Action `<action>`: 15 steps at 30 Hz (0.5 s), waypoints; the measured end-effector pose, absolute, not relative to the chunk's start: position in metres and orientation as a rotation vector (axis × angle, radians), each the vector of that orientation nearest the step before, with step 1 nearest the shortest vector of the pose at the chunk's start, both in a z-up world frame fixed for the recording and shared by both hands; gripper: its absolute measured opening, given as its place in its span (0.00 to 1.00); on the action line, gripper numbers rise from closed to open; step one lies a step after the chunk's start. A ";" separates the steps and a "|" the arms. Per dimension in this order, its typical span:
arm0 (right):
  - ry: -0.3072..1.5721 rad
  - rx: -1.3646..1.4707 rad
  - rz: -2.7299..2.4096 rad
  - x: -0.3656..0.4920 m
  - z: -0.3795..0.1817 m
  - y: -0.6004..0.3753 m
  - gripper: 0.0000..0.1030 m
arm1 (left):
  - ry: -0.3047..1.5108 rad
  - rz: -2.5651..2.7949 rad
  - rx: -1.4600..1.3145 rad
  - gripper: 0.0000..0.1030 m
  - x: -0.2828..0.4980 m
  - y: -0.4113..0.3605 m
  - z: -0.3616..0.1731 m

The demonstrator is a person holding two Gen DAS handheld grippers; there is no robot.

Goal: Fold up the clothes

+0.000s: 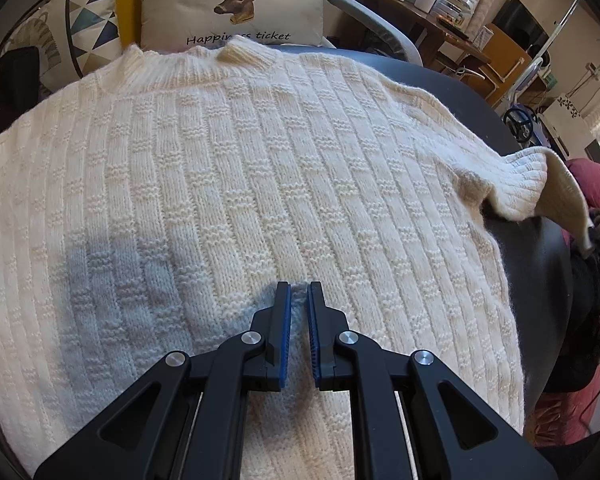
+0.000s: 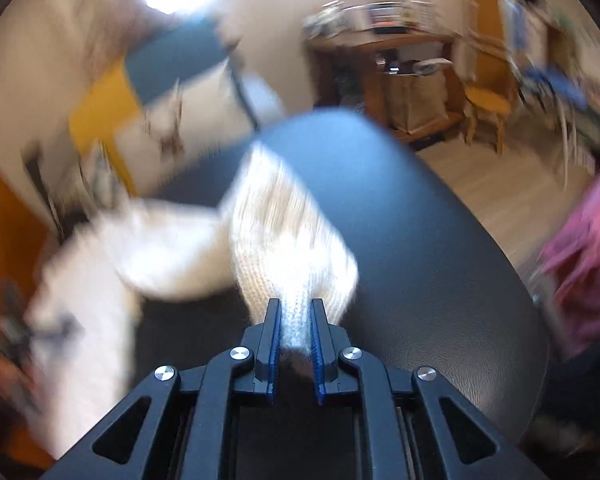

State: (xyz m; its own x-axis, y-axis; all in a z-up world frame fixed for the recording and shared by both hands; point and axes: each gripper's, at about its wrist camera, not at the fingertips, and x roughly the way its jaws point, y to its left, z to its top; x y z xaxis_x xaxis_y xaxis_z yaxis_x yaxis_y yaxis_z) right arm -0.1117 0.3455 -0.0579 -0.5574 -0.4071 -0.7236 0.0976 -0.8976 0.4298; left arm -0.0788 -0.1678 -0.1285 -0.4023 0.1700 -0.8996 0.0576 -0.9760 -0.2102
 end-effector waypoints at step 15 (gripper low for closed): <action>-0.653 1.294 -2.738 -0.095 -0.058 0.403 0.27 | -0.266 2.595 -1.648 0.08 -0.086 -0.171 -0.111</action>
